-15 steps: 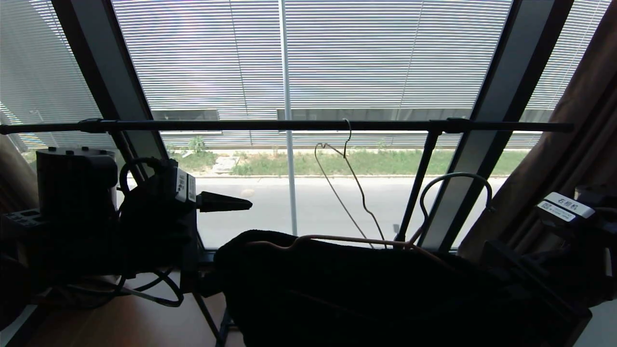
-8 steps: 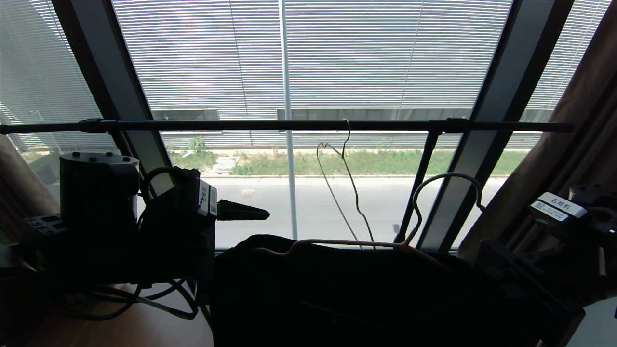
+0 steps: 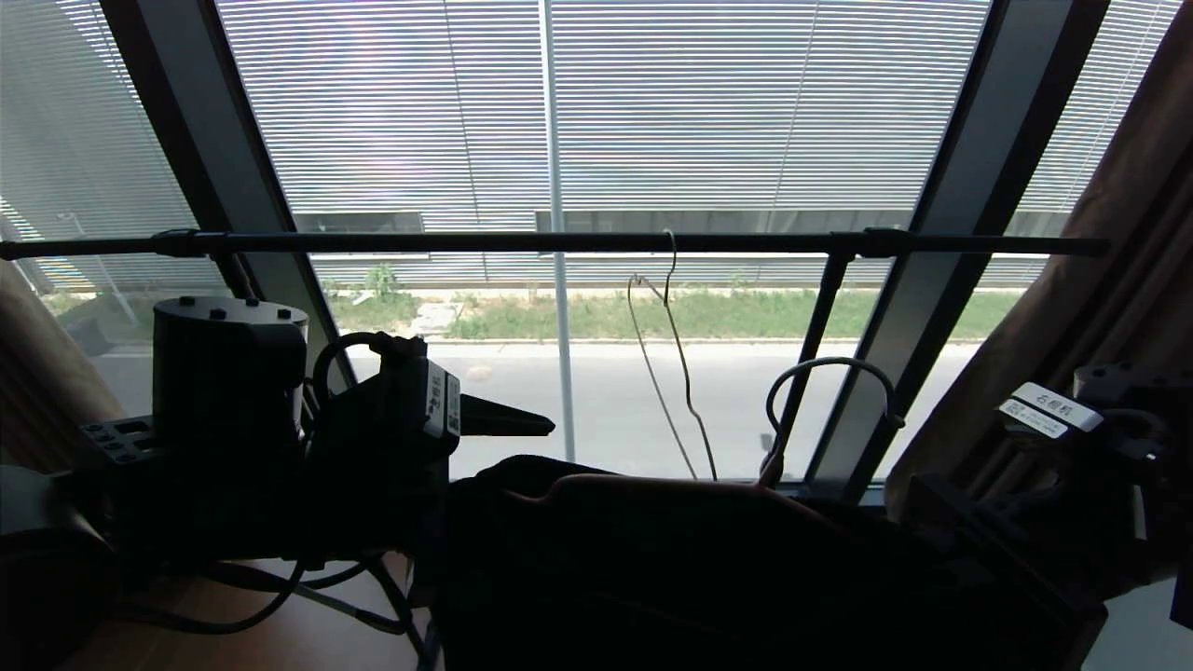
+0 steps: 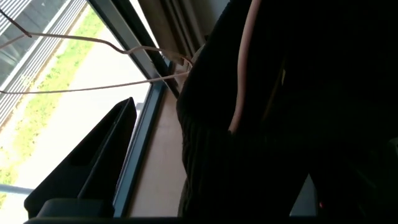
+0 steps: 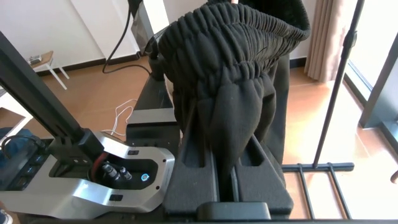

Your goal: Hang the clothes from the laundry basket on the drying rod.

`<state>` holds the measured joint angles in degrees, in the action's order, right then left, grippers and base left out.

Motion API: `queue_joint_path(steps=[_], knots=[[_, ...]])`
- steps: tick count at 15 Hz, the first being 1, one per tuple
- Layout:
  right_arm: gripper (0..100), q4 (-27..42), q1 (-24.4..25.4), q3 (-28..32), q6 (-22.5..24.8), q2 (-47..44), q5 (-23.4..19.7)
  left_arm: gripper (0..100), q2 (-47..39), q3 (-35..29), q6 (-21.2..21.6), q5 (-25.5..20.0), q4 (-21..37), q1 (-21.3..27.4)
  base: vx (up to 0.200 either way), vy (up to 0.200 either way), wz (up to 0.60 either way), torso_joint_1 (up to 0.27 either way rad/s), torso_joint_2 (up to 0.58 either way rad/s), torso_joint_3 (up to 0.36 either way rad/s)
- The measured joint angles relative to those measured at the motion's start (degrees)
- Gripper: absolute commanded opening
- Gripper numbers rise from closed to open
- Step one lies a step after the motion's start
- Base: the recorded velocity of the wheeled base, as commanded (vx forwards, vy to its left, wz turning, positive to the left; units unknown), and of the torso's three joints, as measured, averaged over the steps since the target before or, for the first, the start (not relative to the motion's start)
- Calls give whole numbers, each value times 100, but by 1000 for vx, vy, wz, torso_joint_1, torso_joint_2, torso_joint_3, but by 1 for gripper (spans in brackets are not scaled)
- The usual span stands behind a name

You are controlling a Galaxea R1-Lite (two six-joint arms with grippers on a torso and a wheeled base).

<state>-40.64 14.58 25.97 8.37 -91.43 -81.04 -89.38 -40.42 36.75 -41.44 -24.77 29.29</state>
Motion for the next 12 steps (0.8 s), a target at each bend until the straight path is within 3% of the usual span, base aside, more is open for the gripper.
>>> queue_joint_path(steps=[8,9,12], knots=[[0,0,9,-20,128,11,27,100,-72,-91,-2,227,1,240,0,0,0,0,0,0],[0,0,9,-20,130,30,24,0,-72,-84,-2,263,0,262,0,0,0,0,0,0],[0,-5,9,-23,144,89,22,0,-67,-76,-6,299,-2,311,0,0,0,0,0,0]])
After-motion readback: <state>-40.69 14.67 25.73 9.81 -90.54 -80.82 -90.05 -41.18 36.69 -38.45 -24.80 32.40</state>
